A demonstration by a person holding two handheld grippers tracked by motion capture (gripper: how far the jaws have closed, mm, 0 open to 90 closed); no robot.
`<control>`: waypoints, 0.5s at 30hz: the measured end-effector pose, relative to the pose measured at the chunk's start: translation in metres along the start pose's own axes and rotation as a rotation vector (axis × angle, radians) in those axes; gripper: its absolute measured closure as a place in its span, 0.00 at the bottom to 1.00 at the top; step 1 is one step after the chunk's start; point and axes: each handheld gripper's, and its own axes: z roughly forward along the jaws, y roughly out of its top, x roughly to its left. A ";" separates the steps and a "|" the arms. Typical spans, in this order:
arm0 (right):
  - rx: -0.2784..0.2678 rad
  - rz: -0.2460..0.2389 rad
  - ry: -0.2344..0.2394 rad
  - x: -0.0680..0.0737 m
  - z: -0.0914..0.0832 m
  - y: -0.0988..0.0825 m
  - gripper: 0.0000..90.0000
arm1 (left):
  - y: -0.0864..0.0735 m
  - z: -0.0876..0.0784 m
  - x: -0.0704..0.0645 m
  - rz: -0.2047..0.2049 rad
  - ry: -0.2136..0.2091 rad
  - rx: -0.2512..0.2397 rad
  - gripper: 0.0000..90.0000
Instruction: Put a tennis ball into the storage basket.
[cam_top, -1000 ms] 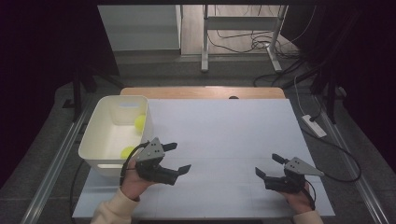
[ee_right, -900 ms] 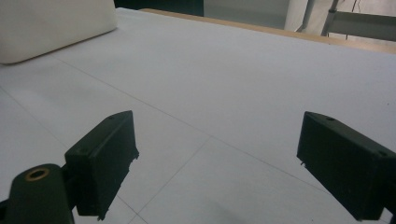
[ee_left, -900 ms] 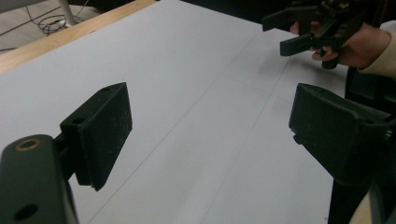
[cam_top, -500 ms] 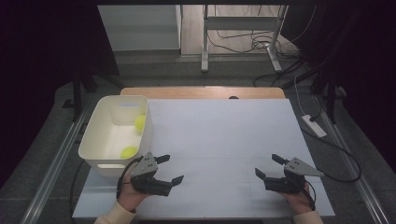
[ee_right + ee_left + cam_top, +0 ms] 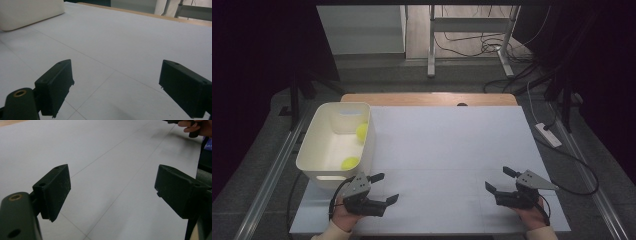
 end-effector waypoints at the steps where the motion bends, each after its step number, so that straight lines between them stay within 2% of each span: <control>1: 0.000 0.000 0.000 0.000 0.000 0.000 0.13 | -0.002 -0.001 0.000 -0.002 0.003 0.000 0.16; 6: 0.015 -0.012 0.028 0.000 0.001 -0.002 0.13 | -0.012 -0.003 0.003 -0.020 0.021 0.001 0.16; 9: 0.020 -0.015 0.039 0.001 0.001 -0.002 0.13 | -0.014 -0.004 0.005 -0.035 0.019 -0.009 0.16; 15: 0.026 -0.018 0.054 0.002 0.002 -0.003 0.13 | -0.014 -0.002 0.006 -0.030 0.019 -0.006 0.16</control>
